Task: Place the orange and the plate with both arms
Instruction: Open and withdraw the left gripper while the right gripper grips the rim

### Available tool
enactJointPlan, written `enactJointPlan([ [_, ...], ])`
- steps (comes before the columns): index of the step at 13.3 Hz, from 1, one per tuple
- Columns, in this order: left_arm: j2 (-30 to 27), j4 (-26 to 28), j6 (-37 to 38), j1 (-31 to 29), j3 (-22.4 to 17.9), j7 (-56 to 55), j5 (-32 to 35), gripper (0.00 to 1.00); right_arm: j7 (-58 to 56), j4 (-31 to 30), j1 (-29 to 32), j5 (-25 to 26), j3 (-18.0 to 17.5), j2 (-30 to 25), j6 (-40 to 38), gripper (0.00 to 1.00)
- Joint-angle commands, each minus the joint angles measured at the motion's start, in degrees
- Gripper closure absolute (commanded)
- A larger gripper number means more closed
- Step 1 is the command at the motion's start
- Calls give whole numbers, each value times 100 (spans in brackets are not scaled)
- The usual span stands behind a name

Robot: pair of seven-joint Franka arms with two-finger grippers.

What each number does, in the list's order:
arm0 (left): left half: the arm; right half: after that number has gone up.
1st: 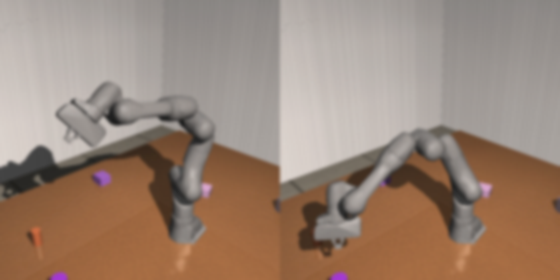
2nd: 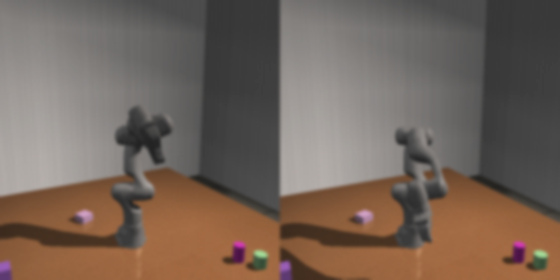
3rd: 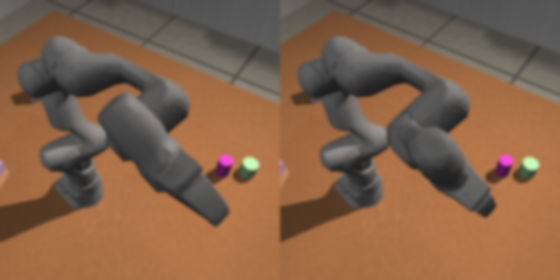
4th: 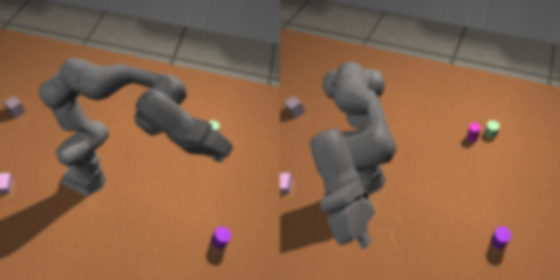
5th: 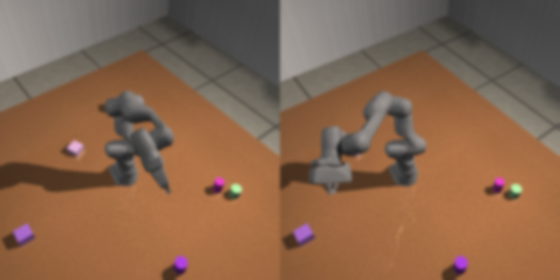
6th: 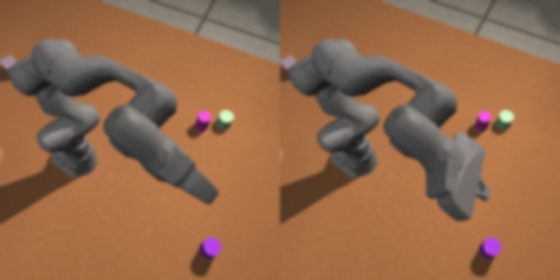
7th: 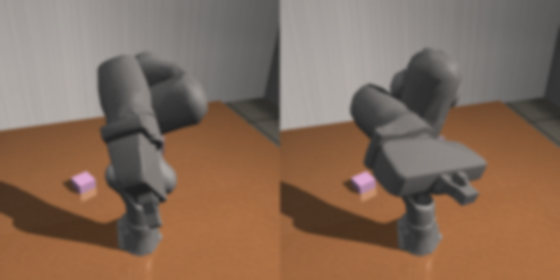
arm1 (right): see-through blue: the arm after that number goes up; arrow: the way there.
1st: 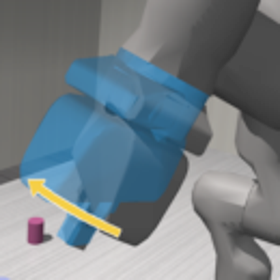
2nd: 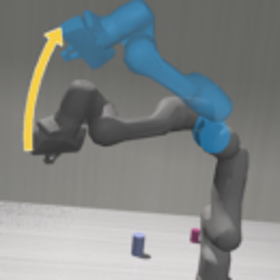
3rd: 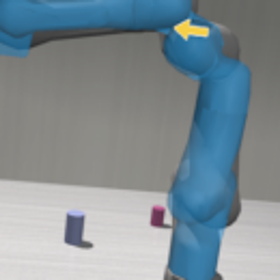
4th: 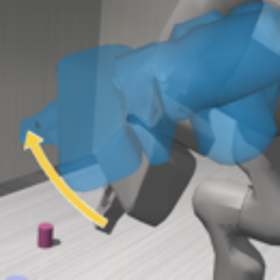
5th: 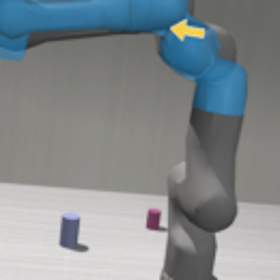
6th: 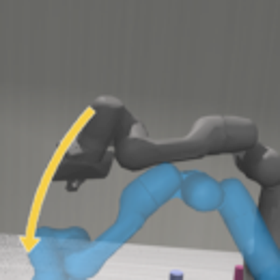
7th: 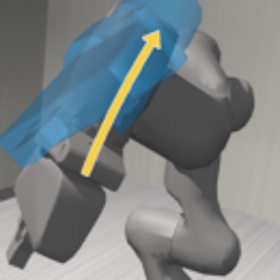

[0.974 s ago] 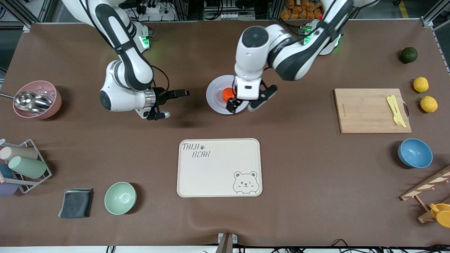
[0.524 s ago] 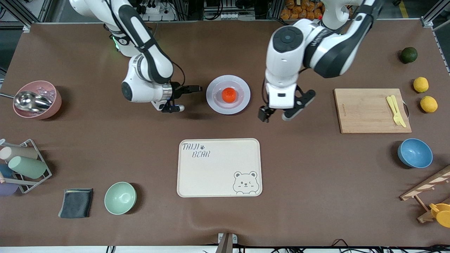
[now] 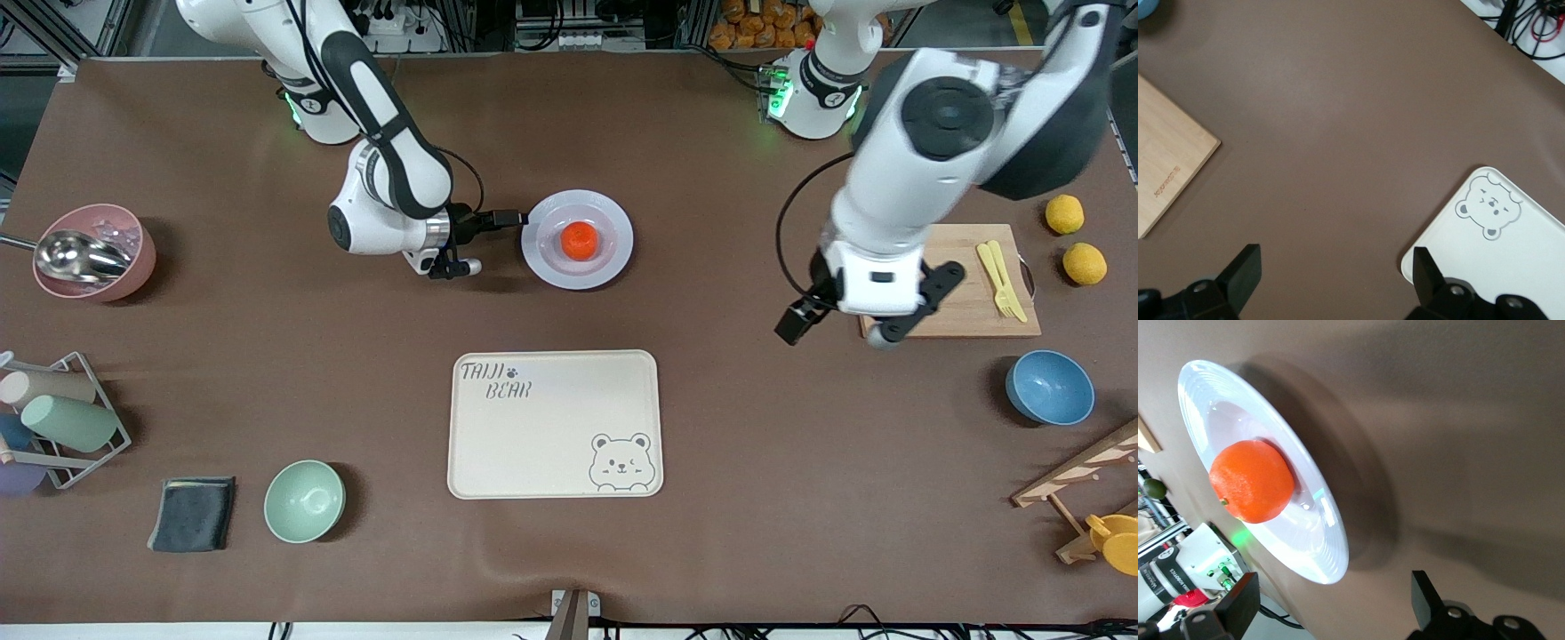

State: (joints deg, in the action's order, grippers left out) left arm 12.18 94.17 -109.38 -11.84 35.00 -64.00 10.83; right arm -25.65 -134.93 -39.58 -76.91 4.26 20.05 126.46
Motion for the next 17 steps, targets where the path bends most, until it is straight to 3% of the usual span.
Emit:
enactJointPlan([
  [1,48,-118,118,-195,60,607,-424,0,-318,-16,-260,-438,49,139,54,0],
  [6,4,-354,136,-565,33,2162,-476,0,-318,10,-471,-491,49,175,238,0],
  [8,-66,-547,136,-513,-62,2435,-520,0,-335,19,-734,-1025,49,192,387,0],
  [9,-153,-584,153,-225,-359,2654,-521,0,-327,37,-883,-1184,49,201,545,0],
  [14,-488,-584,636,1673,-3153,4446,-1127,0,-327,63,-1008,-1441,57,210,643,0],
  [15,-497,-601,750,1859,-3479,4641,-1145,0,-327,63,-1008,-1449,49,210,643,0],
  [17,-541,-610,856,1817,-3526,4660,-1084,0,-335,72,-1034,-1571,49,219,643,0],
])
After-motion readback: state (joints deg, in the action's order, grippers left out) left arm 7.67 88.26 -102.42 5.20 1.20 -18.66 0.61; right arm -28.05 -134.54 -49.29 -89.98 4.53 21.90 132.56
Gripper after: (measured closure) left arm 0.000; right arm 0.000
